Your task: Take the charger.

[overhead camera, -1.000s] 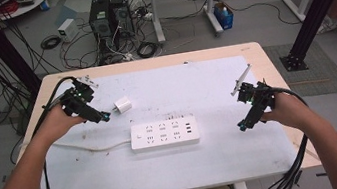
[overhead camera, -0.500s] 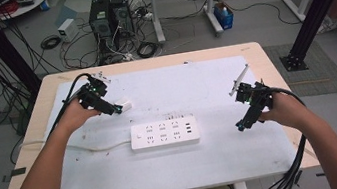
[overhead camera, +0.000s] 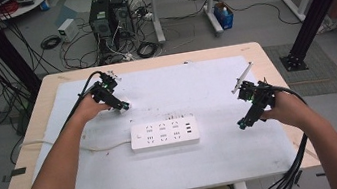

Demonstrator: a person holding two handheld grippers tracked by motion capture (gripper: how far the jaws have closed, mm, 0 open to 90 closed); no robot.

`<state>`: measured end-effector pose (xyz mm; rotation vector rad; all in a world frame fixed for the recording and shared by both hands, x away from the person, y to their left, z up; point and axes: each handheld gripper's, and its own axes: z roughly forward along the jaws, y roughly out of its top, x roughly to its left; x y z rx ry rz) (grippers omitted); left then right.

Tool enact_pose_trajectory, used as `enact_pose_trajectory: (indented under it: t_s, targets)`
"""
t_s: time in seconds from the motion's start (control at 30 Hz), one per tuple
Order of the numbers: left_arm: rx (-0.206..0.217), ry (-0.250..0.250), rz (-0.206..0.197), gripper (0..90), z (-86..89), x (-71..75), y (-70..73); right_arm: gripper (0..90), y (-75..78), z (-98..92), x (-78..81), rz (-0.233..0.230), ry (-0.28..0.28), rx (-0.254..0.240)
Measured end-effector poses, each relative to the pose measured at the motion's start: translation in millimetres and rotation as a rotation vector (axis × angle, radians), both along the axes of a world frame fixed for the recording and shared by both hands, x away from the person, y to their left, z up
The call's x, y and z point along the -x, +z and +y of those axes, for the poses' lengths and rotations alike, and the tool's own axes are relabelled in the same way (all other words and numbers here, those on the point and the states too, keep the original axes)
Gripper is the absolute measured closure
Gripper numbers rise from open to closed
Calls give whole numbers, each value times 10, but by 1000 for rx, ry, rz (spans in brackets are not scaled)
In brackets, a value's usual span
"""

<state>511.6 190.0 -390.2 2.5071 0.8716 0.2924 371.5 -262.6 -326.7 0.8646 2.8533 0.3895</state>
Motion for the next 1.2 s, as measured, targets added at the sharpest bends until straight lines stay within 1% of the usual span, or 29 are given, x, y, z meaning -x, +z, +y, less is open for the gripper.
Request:
enact_pose_trajectory:
  t_s: [0.1,0.13,0.23,0.27,0.3,0.33,0.4,0.47,0.67,0.73,0.9,1.07,1.17,1.2]
  targets:
    - [-8,3,0,56,-24,-38,-35,11,2,10,14,-3,-3,0]
    - [-11,-1,15,56,-40,-63,-74,11,2,12,19,-2,-3,0]
    - [-11,-2,22,85,-47,-66,-93,11,4,14,23,0,-3,2]
    - [-17,-5,35,85,-53,-82,-129,11,6,13,25,2,-1,2]
    - [-14,2,33,86,-58,-85,-144,11,11,6,25,1,3,0]
    - [-14,2,33,86,-58,-85,-144,11,11,6,25,1,3,0]
    - [-21,-1,40,86,-54,-113,-192,11,16,1,29,-4,9,-7]
    - [-37,-6,55,86,-55,-128,-236,11,12,3,28,-2,5,-4]
    - [-42,-13,82,90,-77,-155,-326,11,3,10,26,4,8,1]
    - [-40,-18,91,157,-68,-158,-344,11,2,12,26,6,10,4]
    - [-34,-20,92,165,-63,-153,-341,11,1,5,26,3,3,9]
    - [-30,-41,90,256,-54,-141,-314,11,-1,3,20,5,3,6]
    - [-27,-40,90,278,-57,-136,-312,11,-3,8,18,7,4,10]
    - [-23,-43,86,333,-50,-135,-302,11,-7,14,15,6,13,8]
